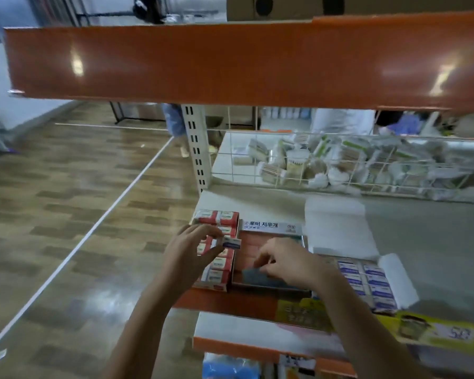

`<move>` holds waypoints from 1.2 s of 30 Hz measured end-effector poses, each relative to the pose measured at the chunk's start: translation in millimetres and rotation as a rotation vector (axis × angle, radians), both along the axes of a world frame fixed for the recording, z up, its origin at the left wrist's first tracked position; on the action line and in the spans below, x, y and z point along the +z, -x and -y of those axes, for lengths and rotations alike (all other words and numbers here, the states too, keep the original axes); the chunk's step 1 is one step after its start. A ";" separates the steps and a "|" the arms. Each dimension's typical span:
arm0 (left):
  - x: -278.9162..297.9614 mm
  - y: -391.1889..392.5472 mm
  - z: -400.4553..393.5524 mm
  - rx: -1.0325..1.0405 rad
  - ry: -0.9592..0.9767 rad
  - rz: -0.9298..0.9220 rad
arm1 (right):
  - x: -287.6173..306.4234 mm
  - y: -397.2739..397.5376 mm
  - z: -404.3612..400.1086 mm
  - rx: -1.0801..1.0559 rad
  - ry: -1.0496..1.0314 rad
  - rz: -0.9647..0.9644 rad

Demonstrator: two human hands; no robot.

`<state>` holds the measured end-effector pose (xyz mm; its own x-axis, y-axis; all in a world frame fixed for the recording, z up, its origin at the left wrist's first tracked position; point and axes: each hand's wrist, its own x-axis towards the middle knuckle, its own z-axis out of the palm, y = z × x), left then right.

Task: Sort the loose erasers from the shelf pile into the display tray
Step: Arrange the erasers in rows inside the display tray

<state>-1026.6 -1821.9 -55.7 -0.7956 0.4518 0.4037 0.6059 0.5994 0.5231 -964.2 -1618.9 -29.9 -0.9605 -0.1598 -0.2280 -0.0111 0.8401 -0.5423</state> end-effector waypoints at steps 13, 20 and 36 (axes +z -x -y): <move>-5.8 30.4 0.8 -0.237 0.008 0.076 | -18.7 -5.9 41.8 -0.253 -0.130 -0.103; 0.1 28.2 -21.3 -0.288 -0.006 0.087 | -12.5 -21.8 38.5 -0.367 -0.133 -0.206; 19.4 -32.8 -178.3 -0.340 0.186 0.042 | -1.5 -93.0 -129.1 -0.753 -0.231 -0.322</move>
<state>-993.8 -1643.5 -36.3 -0.6017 0.7550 0.2606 0.7668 0.4548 0.4530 -871.2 -1489.8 -31.4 -0.8154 0.5650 0.1261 0.4711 0.7742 -0.4228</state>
